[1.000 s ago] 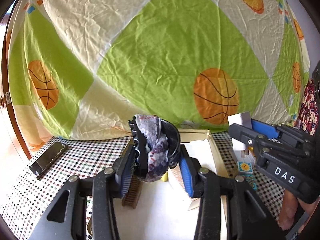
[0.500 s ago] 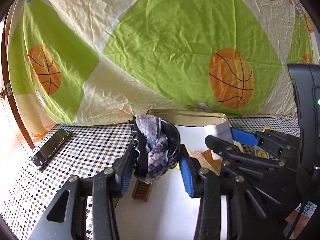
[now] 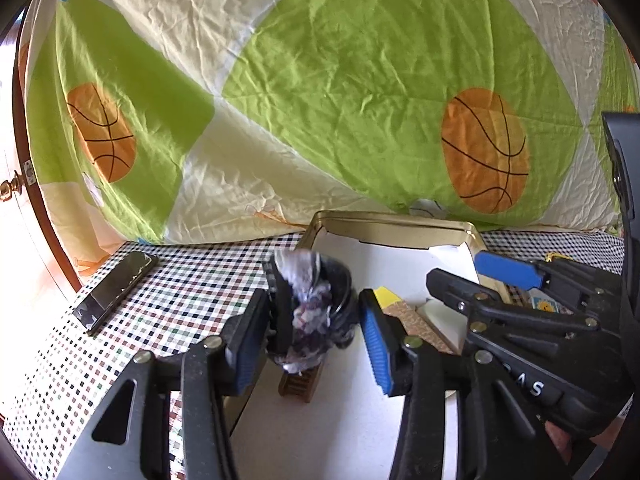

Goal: Organize rigid objects
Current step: 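Lower both held items into the tin and open both grippers, then grasp the blue bear-print Lego brick with the right gripper and lift it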

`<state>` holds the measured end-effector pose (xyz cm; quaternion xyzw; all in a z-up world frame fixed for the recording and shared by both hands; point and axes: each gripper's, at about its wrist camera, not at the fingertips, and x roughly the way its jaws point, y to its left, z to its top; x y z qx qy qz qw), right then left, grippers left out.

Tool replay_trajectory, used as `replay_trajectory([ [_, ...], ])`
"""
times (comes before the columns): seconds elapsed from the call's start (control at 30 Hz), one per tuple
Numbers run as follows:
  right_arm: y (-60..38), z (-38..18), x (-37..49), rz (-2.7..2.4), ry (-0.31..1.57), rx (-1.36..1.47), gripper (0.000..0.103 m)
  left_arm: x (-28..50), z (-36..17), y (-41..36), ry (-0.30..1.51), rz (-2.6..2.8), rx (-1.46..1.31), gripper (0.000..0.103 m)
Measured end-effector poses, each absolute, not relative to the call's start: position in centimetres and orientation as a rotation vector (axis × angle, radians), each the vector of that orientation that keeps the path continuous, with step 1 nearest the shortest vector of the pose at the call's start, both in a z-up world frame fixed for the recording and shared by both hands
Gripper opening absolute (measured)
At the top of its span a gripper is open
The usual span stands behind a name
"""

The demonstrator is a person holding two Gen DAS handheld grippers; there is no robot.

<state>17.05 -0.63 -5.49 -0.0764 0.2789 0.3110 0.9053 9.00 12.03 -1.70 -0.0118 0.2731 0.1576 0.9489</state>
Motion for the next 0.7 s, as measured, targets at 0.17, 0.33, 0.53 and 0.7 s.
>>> replay_trajectory([
  [0.17, -2.4, -5.1, 16.8, 0.614, 0.58, -0.124, 0.064, 8.6, -1.3, 12.0, 0.529, 0.332, -0.036, 0.073],
  [0.33, -5.5, -4.5, 15.9, 0.581, 0.579, -0.092, 0.067, 8.0, -0.9, 11.1, 0.499, 0.333, -0.022, 0.102],
  [0.53, -12.5, -5.2, 15.1, 0.435, 0.585, -0.03, 0.072, 7.4, -0.3, 10.6, 0.474, 0.308, -0.025, 0.102],
  [0.7, -17.1, -6.9, 15.4, 0.314, 0.661, 0.049, 0.072, 7.0, 0.0, 10.0, 0.467, 0.291, -0.033, 0.102],
])
